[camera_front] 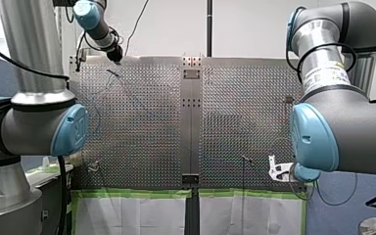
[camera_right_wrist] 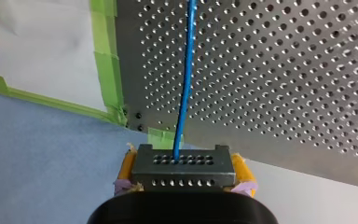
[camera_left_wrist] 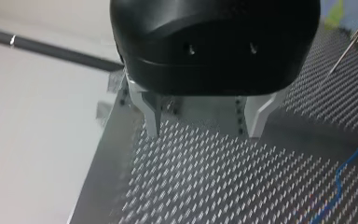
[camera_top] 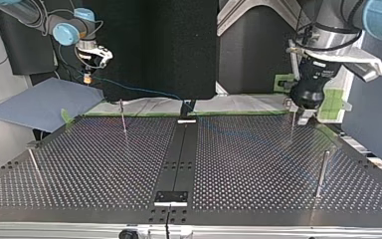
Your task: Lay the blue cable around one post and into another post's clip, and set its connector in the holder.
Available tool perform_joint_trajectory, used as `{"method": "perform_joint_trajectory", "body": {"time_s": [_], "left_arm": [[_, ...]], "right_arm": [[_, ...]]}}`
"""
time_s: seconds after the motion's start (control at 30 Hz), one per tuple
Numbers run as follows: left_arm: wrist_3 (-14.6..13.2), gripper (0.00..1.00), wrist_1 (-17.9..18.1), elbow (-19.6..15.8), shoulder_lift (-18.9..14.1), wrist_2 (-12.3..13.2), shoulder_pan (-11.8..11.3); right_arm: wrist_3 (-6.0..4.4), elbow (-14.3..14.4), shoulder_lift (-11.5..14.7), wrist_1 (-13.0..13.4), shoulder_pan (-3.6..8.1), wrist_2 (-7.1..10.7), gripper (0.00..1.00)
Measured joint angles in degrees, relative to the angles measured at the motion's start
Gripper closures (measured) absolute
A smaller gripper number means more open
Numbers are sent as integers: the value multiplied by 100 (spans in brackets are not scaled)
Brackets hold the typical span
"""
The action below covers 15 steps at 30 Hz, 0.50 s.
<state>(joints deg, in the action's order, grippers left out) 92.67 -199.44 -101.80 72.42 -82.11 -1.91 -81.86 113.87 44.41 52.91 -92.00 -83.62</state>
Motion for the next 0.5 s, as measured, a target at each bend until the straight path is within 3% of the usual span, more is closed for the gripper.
{"method": "perform_joint_trajectory", "body": {"time_s": [0.1, 0.23, 0.5], "left_arm": [[20, 10, 137, -122, 82, 78, 139], [-16, 10, 272, -176, 246, -14, 322], [-16, 10, 608, -189, 556, -322, 759]], "right_arm": [[58, 0, -59, 4, 17, 60, 100], [102, 0, -94, 16, 36, 131, 100], [74, -39, -130, 317, 137, 315, 100]]}}
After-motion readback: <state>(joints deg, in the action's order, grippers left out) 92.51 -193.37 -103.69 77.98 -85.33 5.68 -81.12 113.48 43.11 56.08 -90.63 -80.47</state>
